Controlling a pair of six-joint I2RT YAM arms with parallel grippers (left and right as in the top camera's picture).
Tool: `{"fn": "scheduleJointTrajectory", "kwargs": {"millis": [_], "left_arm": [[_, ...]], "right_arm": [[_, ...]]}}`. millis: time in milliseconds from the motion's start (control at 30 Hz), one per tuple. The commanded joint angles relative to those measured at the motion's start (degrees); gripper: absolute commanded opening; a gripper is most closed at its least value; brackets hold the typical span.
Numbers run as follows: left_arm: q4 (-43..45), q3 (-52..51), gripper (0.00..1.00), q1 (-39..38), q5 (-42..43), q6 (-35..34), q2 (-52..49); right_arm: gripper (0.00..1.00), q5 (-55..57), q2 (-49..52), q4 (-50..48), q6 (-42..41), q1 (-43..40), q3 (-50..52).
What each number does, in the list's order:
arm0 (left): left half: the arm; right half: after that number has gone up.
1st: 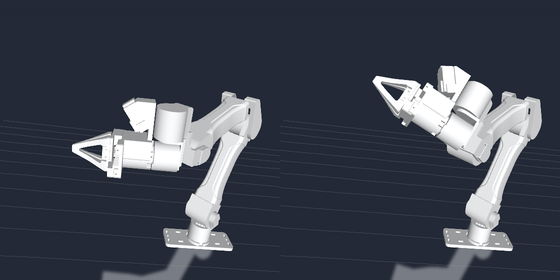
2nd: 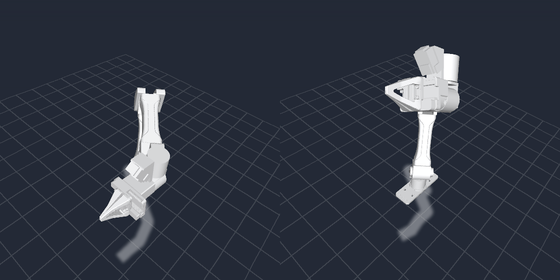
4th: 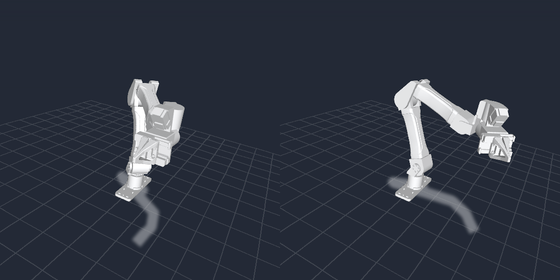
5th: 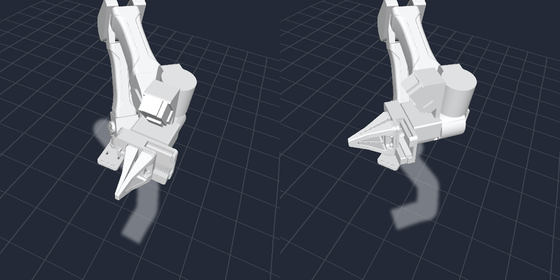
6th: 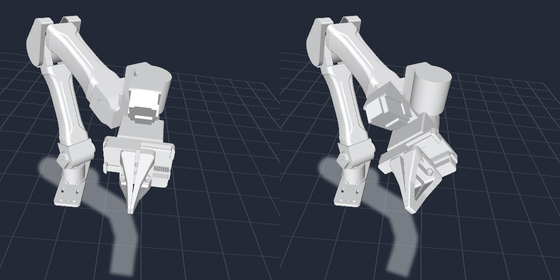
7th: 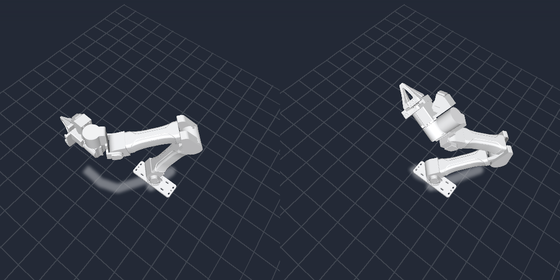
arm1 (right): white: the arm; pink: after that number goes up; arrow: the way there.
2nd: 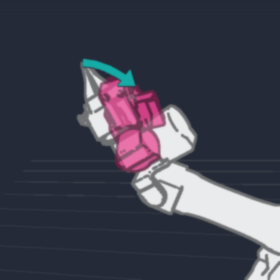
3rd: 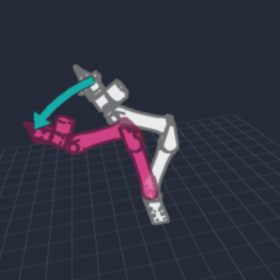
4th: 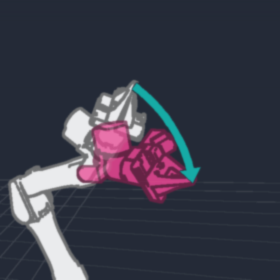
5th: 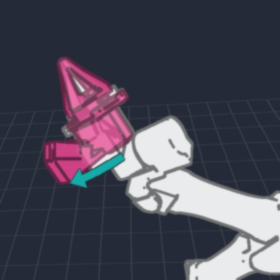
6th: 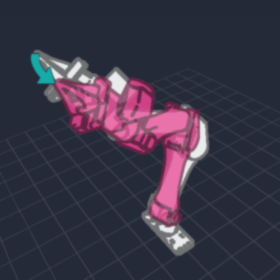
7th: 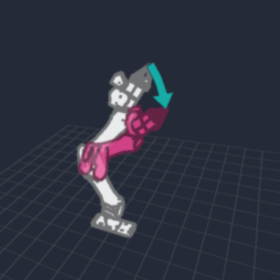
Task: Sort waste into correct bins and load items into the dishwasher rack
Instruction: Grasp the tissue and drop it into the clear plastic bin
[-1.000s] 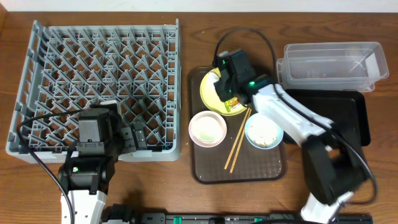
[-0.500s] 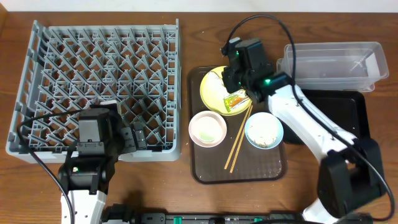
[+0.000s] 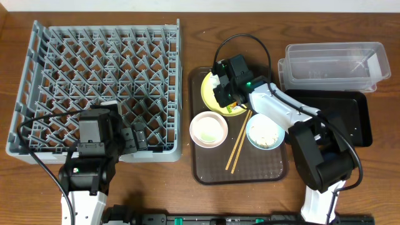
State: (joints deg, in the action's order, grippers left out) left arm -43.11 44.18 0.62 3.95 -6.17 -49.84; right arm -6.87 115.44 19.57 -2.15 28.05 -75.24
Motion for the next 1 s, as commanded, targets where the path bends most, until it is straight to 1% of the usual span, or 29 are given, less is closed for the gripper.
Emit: {"fn": "scheduleJointTrajectory", "kwargs": {"millis": [0, 200, 400, 533, 800, 833, 867, 933, 967], "left_arm": [[-0.13, 1.42, 0.99, -0.07, 0.13, -0.33, -0.26], [-0.13, 1.42, 0.99, -0.07, 0.13, -0.35, -0.26], [-0.13, 1.42, 0.99, -0.07, 0.13, -0.35, -0.26], [-0.13, 1.42, 0.99, -0.07, 0.13, -0.35, -0.26], [-0.13, 1.42, 0.99, -0.07, 0.13, -0.33, -0.26], [-0.13, 1.42, 0.99, -0.07, 0.13, -0.35, -0.26], [-0.13, 1.42, 0.99, -0.07, 0.13, -0.35, -0.26], [-0.13, 1.42, 0.99, -0.07, 0.13, -0.35, -0.26], [-0.13, 1.42, 0.99, -0.07, 0.13, -0.35, -0.26]], "right_arm": [[0.01, 1.36, -2.23, -0.11, 0.07, 0.22, -0.52], [0.01, 7.13, -12.68, 0.26, 0.04, -2.16, -0.52], [0.01, 13.62, -22.38, 2.47, -0.48, -8.09, -0.52], [0.01, 18.34, -24.17, 3.78, -1.20, -13.40, -0.52], [0.01, 19.04, -22.38, 8.50, -3.65, -23.87, -0.48], [0.04, 18.97, -22.08, 9.16, -3.65, -24.65, -0.48], [0.09, 18.82, -21.84, 9.70, -3.63, -25.42, -0.48], [0.30, 18.23, -21.68, 10.21, -3.58, -26.40, -0.48], [0.38, 18.21, -21.68, 10.23, -3.58, -26.62, -0.48]]}}
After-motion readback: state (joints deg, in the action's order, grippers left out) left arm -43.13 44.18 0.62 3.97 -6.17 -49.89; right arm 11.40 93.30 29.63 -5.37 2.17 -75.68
